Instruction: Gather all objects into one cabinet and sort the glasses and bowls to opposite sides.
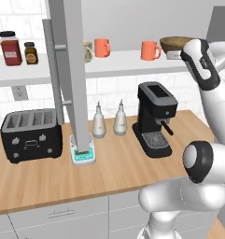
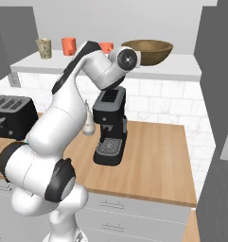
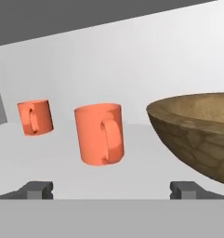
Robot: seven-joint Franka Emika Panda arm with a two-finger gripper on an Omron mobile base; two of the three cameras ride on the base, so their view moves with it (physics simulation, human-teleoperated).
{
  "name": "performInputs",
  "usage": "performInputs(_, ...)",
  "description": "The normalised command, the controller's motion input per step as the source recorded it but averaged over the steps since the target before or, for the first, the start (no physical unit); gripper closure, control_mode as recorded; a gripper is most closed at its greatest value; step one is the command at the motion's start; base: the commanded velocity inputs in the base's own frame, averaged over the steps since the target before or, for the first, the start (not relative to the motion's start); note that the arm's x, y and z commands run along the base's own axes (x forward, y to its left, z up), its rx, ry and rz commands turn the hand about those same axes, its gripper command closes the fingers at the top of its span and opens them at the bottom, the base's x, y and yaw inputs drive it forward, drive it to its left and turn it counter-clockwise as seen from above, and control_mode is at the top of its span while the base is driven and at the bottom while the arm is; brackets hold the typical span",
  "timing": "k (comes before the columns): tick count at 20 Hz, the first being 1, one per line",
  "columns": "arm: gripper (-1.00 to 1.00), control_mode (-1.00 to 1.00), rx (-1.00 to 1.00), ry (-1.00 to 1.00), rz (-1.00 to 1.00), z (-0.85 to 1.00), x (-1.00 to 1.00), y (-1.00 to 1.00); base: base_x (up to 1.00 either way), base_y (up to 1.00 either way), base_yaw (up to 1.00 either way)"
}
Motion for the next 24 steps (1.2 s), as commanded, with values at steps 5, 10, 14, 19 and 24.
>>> performInputs(5,-1.0,-1.0,0.0,0.0,0.0,0.0,0.42,-0.02,0.0,0.0,0.0)
performInputs(10,-1.0,-1.0,0.0,0.0,0.0,0.0,0.38,0.0,0.0,0.0,0.0)
performInputs(14,-1.0,-1.0,0.0,0.0,0.0,0.0,0.33,0.0,0.0,0.0,0.0)
performInputs(19,-1.0,-1.0,0.0,0.0,0.0,0.0,0.21,0.02,0.0,0.0,0.0)
performInputs(24,-1.0,-1.0,0.0,0.0,0.0,0.0,0.01,0.21,0.0,0.0,0.0)
